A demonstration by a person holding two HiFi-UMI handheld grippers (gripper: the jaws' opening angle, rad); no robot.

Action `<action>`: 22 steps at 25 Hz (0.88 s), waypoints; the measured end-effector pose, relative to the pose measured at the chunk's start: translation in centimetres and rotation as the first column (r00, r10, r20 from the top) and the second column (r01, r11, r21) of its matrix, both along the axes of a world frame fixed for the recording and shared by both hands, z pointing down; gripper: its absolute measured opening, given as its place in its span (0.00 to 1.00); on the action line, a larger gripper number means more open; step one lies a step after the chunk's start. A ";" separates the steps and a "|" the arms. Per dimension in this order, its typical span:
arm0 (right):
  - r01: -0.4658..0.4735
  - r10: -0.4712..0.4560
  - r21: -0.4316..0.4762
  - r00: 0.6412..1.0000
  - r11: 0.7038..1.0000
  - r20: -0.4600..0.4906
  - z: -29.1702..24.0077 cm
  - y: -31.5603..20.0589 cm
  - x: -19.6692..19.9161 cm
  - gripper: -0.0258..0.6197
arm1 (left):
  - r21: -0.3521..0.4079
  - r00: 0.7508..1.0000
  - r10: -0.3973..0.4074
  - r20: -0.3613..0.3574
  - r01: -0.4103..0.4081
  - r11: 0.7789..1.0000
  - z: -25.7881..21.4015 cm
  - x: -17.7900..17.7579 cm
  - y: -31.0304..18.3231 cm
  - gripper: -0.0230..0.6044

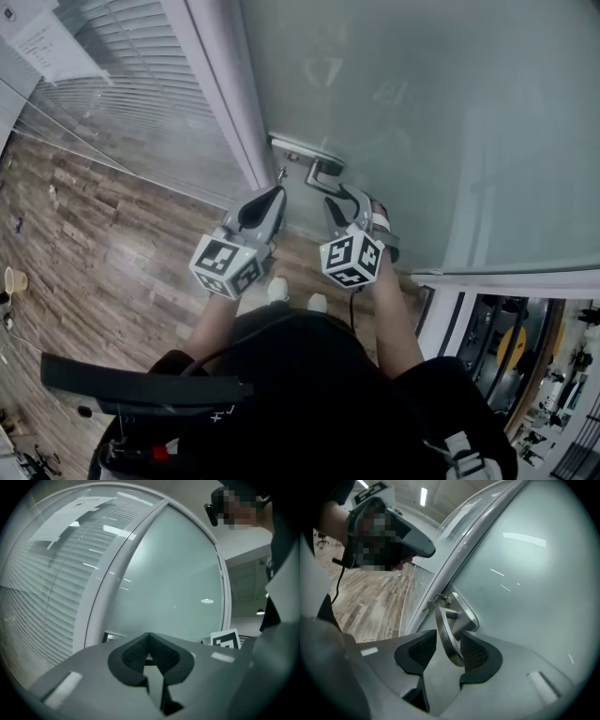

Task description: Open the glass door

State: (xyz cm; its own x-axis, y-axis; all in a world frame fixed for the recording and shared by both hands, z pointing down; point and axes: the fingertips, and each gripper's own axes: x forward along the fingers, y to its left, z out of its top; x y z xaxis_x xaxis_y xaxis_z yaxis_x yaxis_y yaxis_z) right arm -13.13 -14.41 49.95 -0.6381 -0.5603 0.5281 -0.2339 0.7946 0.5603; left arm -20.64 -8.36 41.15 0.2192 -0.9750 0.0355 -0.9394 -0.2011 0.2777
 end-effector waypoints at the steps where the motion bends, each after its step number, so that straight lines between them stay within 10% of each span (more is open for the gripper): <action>1: -0.005 0.006 0.024 1.000 1.000 -0.021 0.3 -0.2 0.0 0.29 | -0.001 1.000 0.004 0.002 -0.004 1.000 0.0 -0.1 0.0 0.04; 7: -0.038 0.057 0.166 0.993 0.985 -0.108 1.4 -0.8 -0.1 0.25 | -0.013 1.000 0.011 0.005 -0.011 1.000 0.5 -0.5 -0.1 0.04; 22: -0.179 0.175 0.129 0.984 0.975 0.046 1.7 -1.0 -0.5 0.27 | -0.032 0.999 0.050 -0.005 -0.050 0.998 1.2 -0.1 -0.1 0.04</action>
State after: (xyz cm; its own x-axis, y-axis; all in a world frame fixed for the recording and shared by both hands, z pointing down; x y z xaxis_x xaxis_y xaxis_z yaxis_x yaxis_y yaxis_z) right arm -13.58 -15.46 51.67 -0.5392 -0.7294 0.4210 -0.3851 0.6581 0.6470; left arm -20.70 -8.42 42.34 0.2676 -0.9613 0.0653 -0.9271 -0.2385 0.2891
